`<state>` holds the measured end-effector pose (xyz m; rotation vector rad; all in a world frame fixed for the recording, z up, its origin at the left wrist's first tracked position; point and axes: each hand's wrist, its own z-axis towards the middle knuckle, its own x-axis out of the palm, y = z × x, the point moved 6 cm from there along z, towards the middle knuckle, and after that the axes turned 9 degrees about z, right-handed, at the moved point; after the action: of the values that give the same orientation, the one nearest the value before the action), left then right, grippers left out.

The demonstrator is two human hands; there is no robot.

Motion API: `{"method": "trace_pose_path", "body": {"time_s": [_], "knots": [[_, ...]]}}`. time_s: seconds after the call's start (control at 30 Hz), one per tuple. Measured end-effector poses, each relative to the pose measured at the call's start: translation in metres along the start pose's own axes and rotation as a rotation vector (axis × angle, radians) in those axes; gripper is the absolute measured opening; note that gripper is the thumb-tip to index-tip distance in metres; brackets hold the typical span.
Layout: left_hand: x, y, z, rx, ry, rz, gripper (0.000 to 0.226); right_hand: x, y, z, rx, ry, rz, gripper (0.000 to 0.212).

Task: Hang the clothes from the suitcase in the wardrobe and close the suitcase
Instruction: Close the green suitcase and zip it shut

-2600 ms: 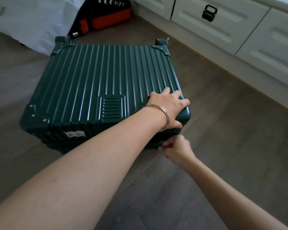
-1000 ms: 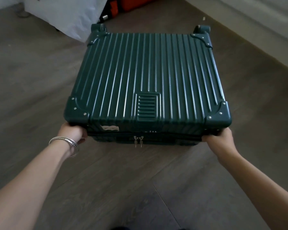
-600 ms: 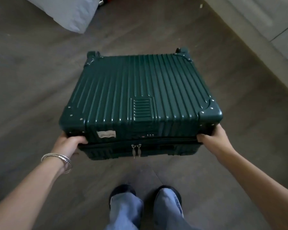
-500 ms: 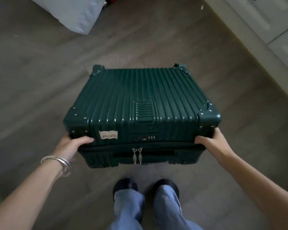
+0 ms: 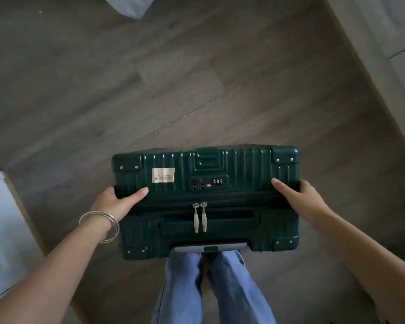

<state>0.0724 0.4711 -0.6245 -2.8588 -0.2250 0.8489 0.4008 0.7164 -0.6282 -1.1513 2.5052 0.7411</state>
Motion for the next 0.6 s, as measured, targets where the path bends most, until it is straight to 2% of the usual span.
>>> {"method": "trace_pose_path", "body": {"time_s": [0.1,0.2,0.23,0.3,0.37,0.43,0.53,0.6], "knots": [[-0.001,0.001,0.008,-0.034,-0.036,0.117,0.065,0.001,0.012,0.006,0.019,-0.028,-0.086,0.074],[0.003,0.001,0.004,-0.078,-0.012,0.235,0.073,0.004,0.012,0.002,0.056,-0.009,-0.178,0.075],[0.004,0.0,-0.001,-0.067,-0.05,0.268,0.075,0.003,0.012,-0.001,0.032,-0.04,-0.227,0.075],[0.001,-0.014,-0.021,0.086,-0.264,0.318,0.072,0.003,0.025,-0.016,-0.121,-0.202,-0.305,0.067],[0.005,-0.04,-0.044,0.351,-0.422,0.296,0.047,0.012,0.045,-0.041,-0.333,-0.343,-0.258,0.048],[0.021,-0.057,-0.056,0.444,-0.295,0.223,0.012,0.039,0.055,-0.056,-0.402,-0.248,-0.228,0.028],[0.059,-0.058,-0.059,0.294,0.1,0.28,0.022,0.091,0.05,-0.071,-0.305,0.088,-0.26,0.021],[0.075,-0.058,-0.06,0.249,0.2,0.29,0.018,0.115,0.047,-0.08,-0.237,0.185,-0.268,0.02]]}}
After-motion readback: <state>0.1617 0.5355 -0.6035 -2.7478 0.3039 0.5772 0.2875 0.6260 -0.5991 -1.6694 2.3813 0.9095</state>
